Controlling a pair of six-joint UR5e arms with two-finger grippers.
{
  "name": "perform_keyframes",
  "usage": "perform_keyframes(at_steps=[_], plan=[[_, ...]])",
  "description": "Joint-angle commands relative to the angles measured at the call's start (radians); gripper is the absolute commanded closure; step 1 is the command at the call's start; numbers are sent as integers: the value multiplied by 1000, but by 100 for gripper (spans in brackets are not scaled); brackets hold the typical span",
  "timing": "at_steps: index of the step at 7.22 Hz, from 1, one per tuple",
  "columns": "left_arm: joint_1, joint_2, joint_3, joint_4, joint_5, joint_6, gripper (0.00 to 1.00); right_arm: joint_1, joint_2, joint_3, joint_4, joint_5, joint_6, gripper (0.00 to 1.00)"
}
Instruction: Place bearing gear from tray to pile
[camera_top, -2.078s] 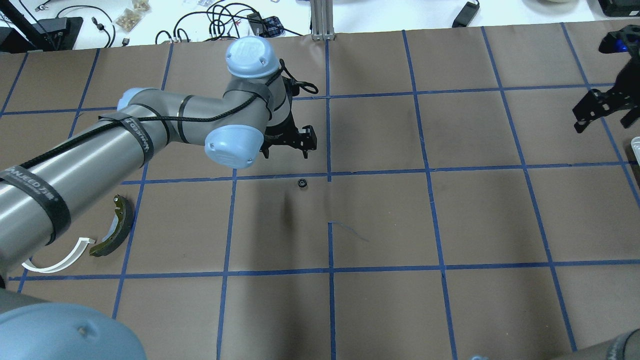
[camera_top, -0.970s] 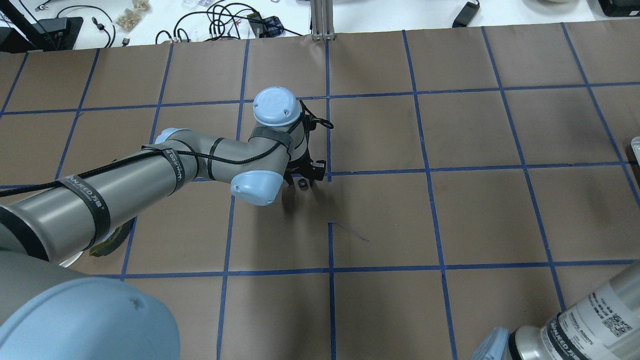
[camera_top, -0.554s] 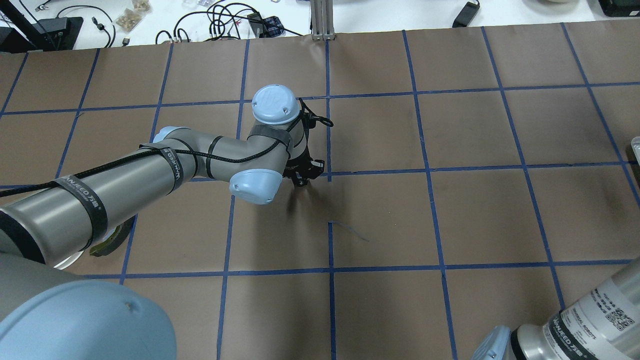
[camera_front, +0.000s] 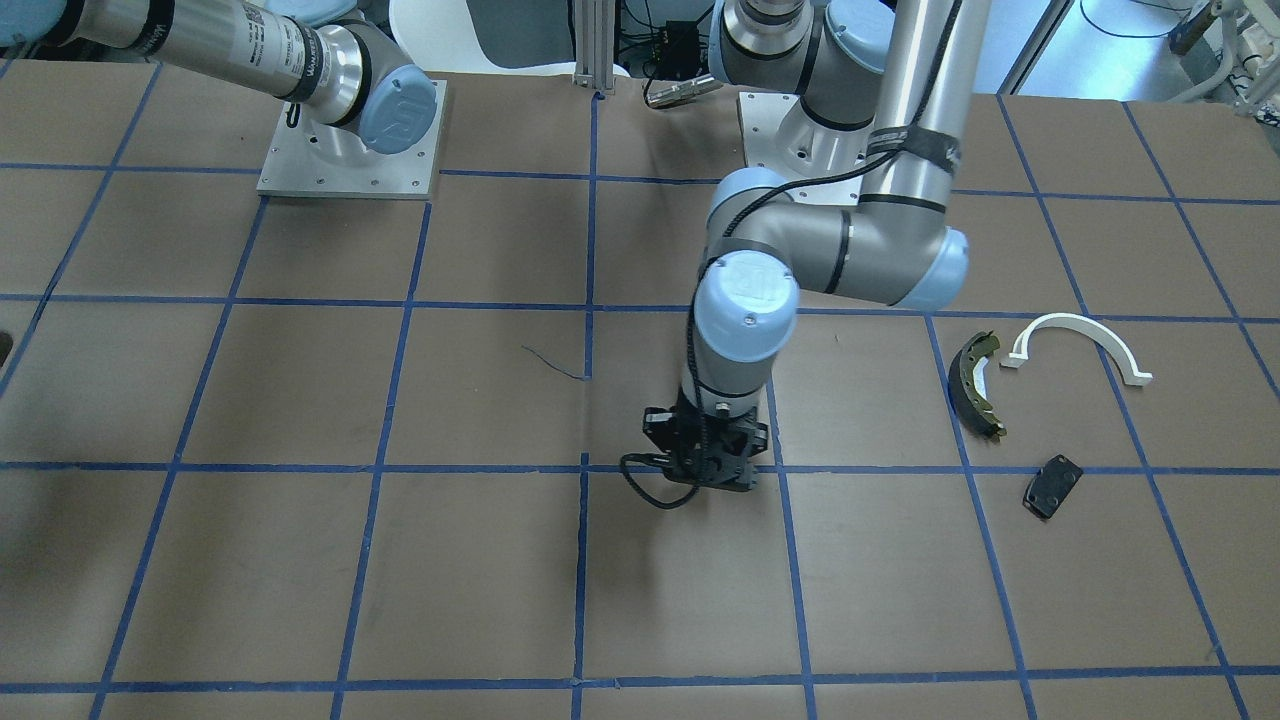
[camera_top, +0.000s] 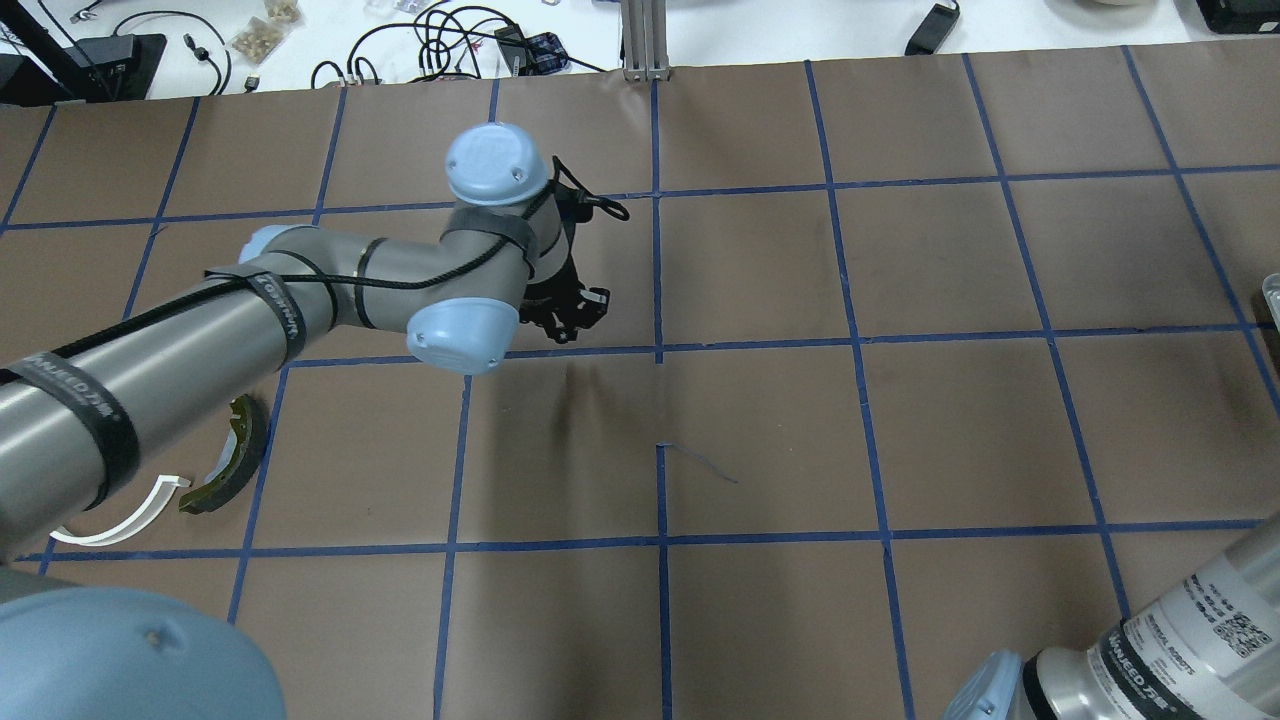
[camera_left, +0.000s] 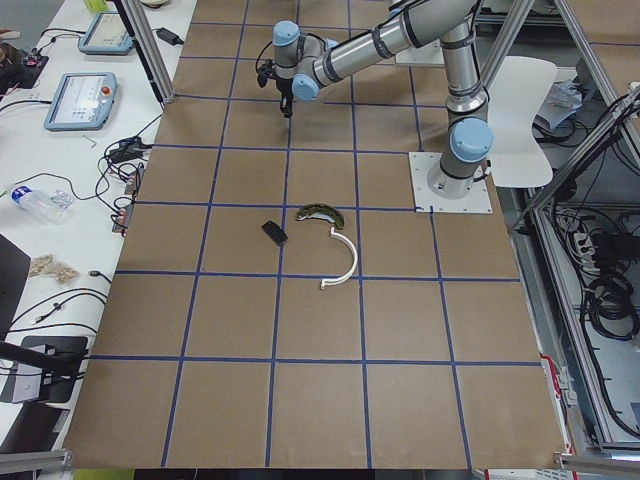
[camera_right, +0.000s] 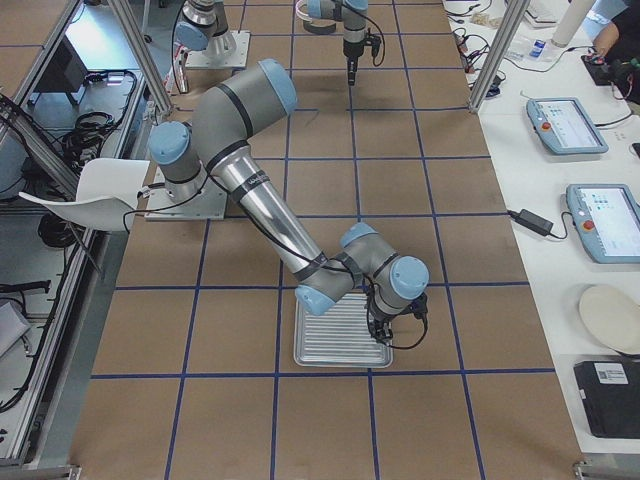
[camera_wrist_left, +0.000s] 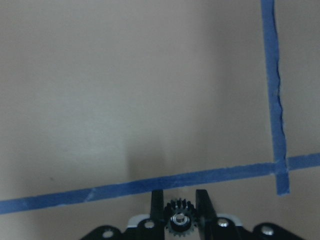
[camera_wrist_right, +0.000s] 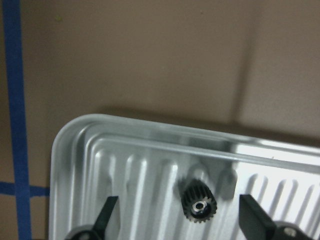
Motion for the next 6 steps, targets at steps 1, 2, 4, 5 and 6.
perform_keyframes(at_steps=[1, 2, 4, 5, 6], plan=[[230, 77, 29, -119, 4, 221, 100, 0, 4, 3, 0, -3, -1, 29], [344, 79, 29, -119, 7, 343, 100, 0, 4, 0, 0, -8, 4, 55], [580, 73, 36, -108, 0, 595, 100, 0, 3, -2, 2, -29, 1, 94], [655, 45, 39, -96, -3, 693, 100, 0, 0, -2, 2, -31, 1, 100], [705, 18, 23, -31, -8, 779, 98, 0, -2, -2, 2, -34, -1, 100]])
